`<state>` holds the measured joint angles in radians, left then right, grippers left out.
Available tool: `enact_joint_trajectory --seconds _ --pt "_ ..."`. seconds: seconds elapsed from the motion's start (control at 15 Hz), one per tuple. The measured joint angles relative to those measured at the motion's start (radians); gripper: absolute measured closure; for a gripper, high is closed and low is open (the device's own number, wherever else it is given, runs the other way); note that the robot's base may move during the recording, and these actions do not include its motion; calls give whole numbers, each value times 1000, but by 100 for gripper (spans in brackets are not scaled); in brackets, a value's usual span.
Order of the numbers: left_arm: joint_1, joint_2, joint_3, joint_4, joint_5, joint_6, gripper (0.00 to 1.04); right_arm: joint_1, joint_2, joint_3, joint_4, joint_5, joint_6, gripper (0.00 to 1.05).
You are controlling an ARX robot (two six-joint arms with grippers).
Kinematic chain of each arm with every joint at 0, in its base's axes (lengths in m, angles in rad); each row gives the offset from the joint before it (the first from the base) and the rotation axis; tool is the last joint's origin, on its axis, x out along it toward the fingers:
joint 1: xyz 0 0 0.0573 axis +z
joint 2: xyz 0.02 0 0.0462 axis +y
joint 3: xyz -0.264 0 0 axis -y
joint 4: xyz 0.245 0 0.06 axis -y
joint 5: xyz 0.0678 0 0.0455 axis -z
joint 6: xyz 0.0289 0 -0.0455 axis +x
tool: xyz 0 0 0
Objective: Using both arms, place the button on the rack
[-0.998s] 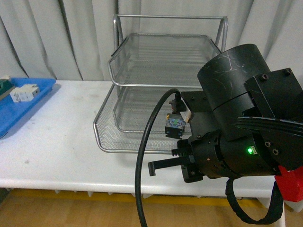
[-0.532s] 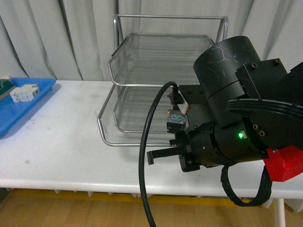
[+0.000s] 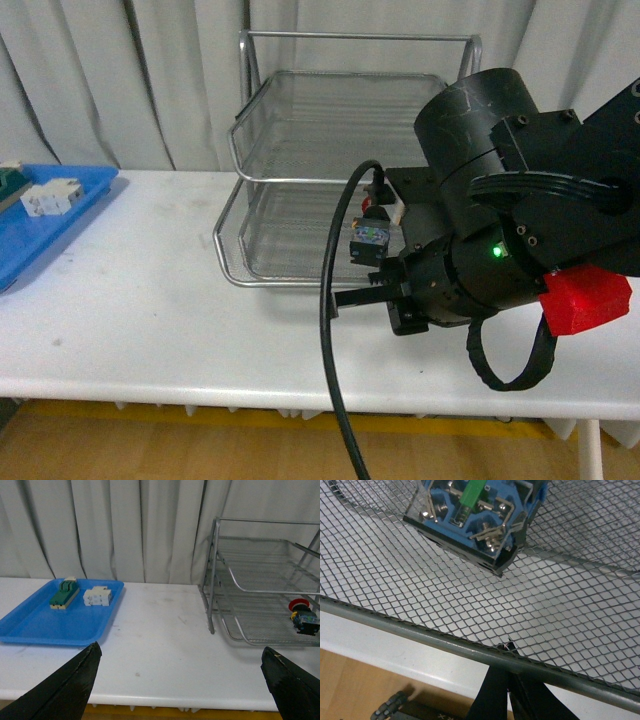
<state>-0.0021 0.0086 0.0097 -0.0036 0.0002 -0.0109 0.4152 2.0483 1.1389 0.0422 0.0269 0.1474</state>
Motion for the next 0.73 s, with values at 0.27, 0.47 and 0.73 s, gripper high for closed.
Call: enact_joint_trajectory --seconds 0.27,0.47,0.73 --pt "0 0 0 0 0 0 7 -76 47 117 -48 26 -42 103" --pt "0 0 0 0 0 0 7 -96 65 172 -56 29 -55 103" --pt "0 0 0 0 0 0 7 -113 93 192 -65 37 -63 103"
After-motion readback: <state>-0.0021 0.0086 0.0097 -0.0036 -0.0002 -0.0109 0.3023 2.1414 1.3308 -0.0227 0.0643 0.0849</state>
